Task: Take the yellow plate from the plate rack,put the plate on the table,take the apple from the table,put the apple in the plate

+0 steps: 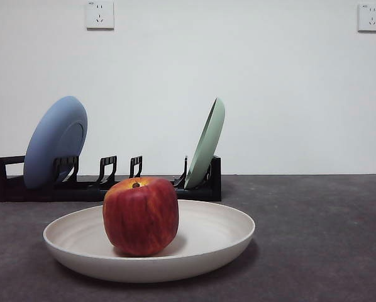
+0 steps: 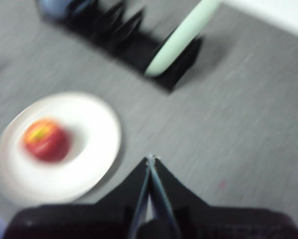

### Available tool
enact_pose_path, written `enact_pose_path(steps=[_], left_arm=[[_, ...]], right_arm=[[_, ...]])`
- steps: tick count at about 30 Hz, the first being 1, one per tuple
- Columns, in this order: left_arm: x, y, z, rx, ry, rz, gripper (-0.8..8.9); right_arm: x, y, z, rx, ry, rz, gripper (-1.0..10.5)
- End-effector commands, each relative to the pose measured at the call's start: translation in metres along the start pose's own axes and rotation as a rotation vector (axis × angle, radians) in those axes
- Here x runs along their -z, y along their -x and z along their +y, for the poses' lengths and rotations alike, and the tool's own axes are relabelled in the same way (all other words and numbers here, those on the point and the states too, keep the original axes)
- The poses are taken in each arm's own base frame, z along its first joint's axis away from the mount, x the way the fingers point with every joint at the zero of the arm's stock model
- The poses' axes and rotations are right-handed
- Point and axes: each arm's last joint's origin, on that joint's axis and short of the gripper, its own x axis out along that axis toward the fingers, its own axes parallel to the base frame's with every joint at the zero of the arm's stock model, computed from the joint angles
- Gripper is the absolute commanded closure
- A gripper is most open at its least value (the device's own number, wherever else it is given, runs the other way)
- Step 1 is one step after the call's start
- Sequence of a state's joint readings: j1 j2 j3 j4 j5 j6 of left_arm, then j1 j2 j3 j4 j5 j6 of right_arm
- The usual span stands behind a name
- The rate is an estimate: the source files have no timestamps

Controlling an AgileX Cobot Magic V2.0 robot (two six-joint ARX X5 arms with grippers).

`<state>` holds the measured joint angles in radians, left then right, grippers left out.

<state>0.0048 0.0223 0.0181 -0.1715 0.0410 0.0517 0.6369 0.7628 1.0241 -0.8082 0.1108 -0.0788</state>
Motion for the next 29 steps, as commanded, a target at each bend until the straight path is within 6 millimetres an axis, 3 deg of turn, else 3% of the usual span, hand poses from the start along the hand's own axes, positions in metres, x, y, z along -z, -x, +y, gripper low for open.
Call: enact_pose_path(steps=[1,2,5,7,10,14,22,29], left_arm=[[0.003,-0.001,0.0,0.004,0.005,0.004,8.17],[0.003,-0.001,0.0,0.004,0.005,0.003,8.17],[0.003,-0.001,0.0,0.004,0.005,0.004,8.17],[0.003,-0.001,0.0,0.004,0.005,0.003,8.17],[0.003,-0.001,0.0,0.004,0.005,0.003,8.17],[0.003,-0.001,0.0,0.004,0.005,0.004,8.17],[0.003,-0.001,0.0,0.004,0.005,0.004,8.17],[0.003,-0.002,0.0,0.004,0.005,0.012,8.17]], right_arm=[[0.039,-0.023,-0.014,0.128,-0.018,-0.195,9.5],[0.051,-0.027,-0.019,0.175,-0.051,-0.254,9.5],[0.116,-0.04,-0.03,0.371,-0.176,-0.497,9.5],[0.146,-0.048,-0.031,0.432,-0.213,-0.553,9.5],[0.167,-0.056,-0.03,0.437,-0.249,-0.534,9.5],[0.187,-0.066,-0.029,0.451,-0.266,-0.495,9.5],[0.209,-0.067,-0.03,0.501,-0.333,-0.317,9.5],[0.209,-0.065,-0.032,0.517,-0.396,-0.34,9.5]])
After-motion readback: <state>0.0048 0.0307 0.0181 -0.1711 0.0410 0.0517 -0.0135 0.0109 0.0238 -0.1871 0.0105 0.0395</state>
